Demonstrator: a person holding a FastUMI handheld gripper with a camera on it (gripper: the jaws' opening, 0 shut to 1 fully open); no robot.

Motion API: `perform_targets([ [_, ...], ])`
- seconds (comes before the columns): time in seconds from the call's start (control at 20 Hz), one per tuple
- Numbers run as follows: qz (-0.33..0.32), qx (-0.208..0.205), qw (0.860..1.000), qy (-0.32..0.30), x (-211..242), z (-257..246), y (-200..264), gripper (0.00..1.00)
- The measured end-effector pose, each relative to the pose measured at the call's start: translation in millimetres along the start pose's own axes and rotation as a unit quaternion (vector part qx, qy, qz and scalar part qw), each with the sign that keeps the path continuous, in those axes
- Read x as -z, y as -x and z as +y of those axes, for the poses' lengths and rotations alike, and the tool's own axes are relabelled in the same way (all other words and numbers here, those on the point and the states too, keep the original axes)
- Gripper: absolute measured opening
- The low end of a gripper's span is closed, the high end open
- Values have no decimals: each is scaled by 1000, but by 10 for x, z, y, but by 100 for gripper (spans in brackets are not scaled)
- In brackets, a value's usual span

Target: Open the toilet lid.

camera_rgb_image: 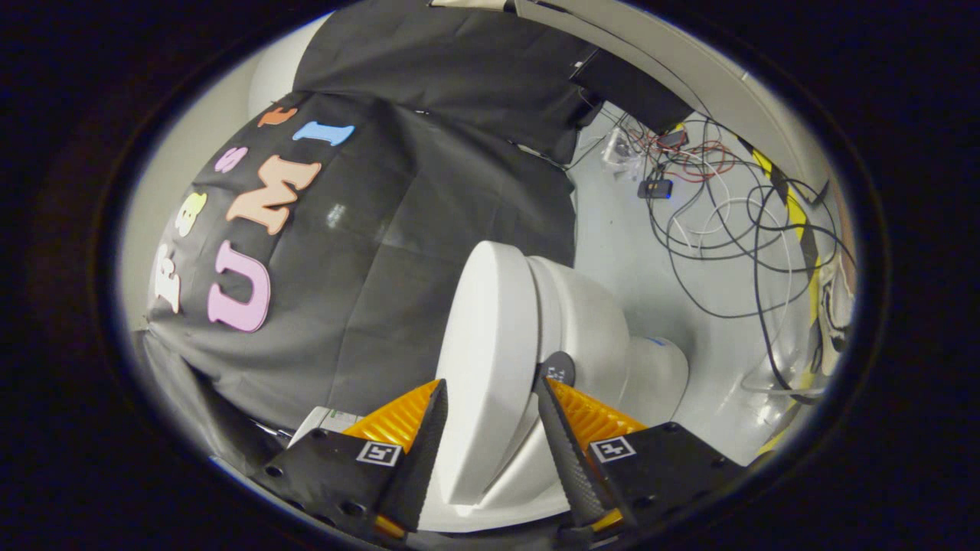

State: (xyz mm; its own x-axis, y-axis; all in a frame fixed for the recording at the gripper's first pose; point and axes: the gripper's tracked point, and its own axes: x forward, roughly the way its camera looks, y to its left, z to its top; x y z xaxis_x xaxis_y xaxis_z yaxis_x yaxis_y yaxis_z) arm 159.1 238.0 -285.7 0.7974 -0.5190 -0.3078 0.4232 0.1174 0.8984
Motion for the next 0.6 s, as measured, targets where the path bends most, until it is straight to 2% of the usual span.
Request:
perform_targets([
  [0.1, 5, 23, 1000, -7, 2, -152, -48, 75],
  [0.2, 11, 16, 1000, -14, 54, -97, -17, 51],
  [0.35, 17, 13, 1000, -13, 58, -71, -57, 51],
  [0.6, 16, 44, 999, 5, 72, -215, 12, 51],
])
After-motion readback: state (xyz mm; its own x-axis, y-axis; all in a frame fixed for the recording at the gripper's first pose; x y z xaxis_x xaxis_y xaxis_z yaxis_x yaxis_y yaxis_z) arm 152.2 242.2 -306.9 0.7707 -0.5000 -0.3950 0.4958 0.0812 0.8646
